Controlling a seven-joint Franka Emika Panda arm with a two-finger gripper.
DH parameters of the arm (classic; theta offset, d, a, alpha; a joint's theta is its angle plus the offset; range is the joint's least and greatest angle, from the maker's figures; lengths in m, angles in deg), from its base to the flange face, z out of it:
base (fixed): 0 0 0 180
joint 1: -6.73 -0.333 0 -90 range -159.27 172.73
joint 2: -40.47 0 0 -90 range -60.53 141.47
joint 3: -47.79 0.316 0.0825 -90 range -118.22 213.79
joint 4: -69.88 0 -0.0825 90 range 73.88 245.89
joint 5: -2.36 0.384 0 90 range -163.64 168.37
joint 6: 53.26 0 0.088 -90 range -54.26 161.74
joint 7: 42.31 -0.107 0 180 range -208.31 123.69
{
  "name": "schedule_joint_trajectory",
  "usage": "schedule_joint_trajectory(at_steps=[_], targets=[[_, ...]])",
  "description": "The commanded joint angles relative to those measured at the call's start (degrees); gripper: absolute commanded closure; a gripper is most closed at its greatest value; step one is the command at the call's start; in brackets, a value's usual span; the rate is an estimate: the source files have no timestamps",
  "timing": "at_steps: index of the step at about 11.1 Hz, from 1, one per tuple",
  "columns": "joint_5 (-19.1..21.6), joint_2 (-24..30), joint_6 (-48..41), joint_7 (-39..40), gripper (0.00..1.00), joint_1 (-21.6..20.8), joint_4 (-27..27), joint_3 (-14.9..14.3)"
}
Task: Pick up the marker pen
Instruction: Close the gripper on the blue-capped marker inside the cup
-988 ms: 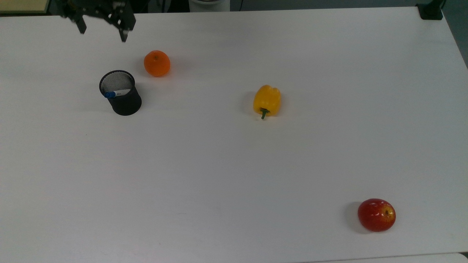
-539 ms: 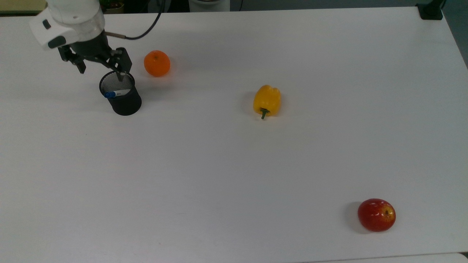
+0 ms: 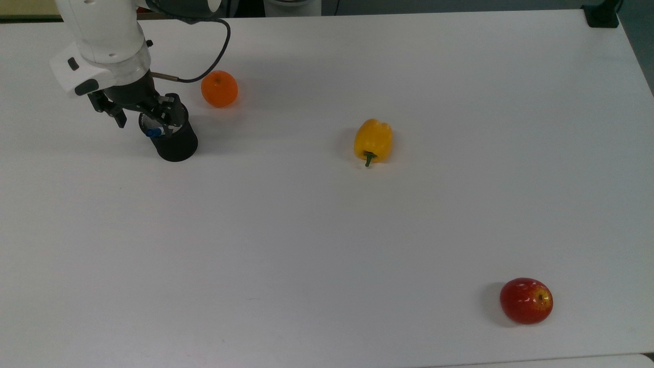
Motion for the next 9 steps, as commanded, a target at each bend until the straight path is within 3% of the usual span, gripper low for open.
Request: schedule_joint_trajectory(at_steps=[1,4,9], targets=[[0.17,-0.92,1.53,0.25,0.35,-0.44,-0.3,-0.06],[0.35,-0.92,1.53,0.16,0.6,-0.61,-0.3,0.03],[0.44,-0.74,1.45,-0.11,0.87,-0.7,-0.3,0.2]])
